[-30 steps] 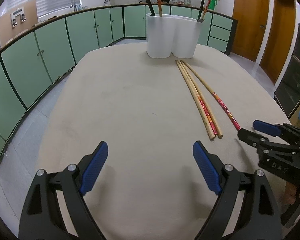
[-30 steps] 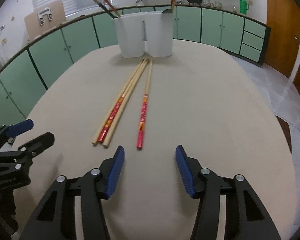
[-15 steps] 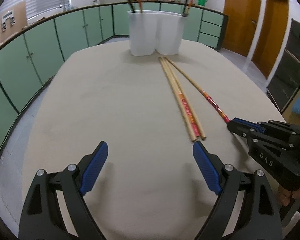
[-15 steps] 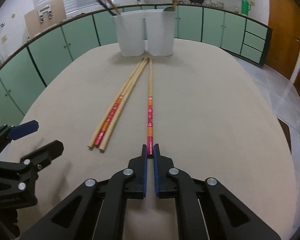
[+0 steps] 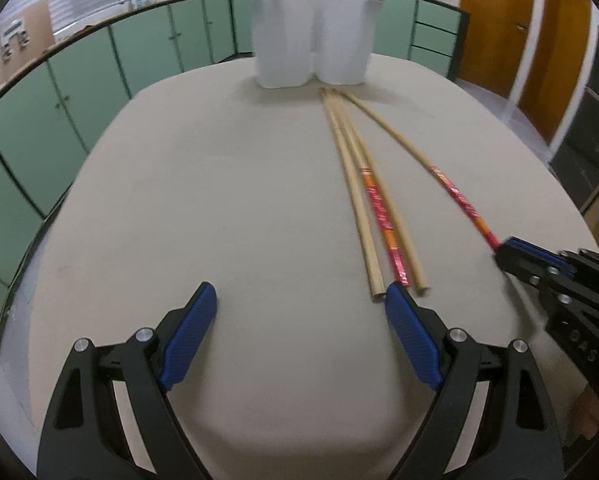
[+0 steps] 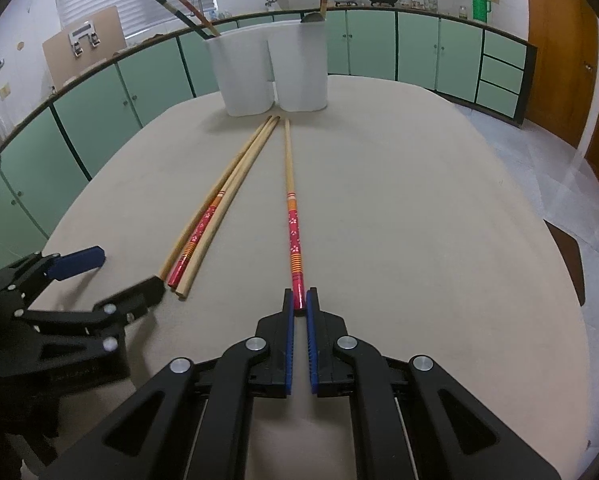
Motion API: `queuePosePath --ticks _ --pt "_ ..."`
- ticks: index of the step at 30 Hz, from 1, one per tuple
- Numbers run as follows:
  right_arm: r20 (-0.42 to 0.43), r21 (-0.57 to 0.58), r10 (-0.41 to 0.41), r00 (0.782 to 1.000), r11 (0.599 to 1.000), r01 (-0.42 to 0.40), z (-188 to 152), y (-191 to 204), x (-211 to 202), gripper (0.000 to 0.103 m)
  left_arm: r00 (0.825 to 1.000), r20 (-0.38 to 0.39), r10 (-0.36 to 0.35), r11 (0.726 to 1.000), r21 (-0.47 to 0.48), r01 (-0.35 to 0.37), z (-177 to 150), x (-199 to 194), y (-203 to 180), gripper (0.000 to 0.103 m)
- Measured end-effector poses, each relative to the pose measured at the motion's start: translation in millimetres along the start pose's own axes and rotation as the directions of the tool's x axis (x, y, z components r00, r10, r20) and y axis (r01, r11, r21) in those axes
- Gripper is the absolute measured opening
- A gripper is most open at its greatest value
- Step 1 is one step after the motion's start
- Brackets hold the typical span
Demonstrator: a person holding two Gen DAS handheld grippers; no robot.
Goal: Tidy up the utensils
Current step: 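Close the left tool on the end of a plain wooden chopstick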
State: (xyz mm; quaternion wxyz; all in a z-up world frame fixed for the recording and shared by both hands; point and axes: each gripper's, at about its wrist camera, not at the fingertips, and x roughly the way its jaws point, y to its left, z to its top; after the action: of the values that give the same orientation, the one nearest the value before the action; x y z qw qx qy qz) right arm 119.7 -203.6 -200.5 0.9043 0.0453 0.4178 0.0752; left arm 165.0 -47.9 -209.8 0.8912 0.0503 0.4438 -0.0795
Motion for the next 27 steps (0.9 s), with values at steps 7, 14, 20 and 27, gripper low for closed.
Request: queuePosePath --ticks 7,14,20,27 --pt "0.001 0.006 0.036 0.999 0.999 -0.036 -1.5 -2.3 -1.2 0.01 1.0 0.009 0.014 1.0 -0.015 -0.014 -6.6 -9.9 14.2 0.083" --pt "-0.001 -0.009 0.068 0.998 0.998 -0.068 -7.8 -4.7 -6.9 0.012 1.0 0.016 -0.024 1.0 -0.007 0.024 -5.1 -8.6 12.2 0.073" --pt "-0.007 -0.023 0.065 0.998 0.998 -0.066 -3.1 -2.3 -2.2 0.013 0.999 0.021 -0.044 0.999 0.01 0.043 0.6 -3.7 5.5 0.061" --pt "-0.012 -0.033 0.058 0.998 0.998 -0.059 2.8 -0.2 3.4 0.012 0.997 0.03 -0.069 0.997 0.036 0.068 6.6 0.1 -5.6 0.04"
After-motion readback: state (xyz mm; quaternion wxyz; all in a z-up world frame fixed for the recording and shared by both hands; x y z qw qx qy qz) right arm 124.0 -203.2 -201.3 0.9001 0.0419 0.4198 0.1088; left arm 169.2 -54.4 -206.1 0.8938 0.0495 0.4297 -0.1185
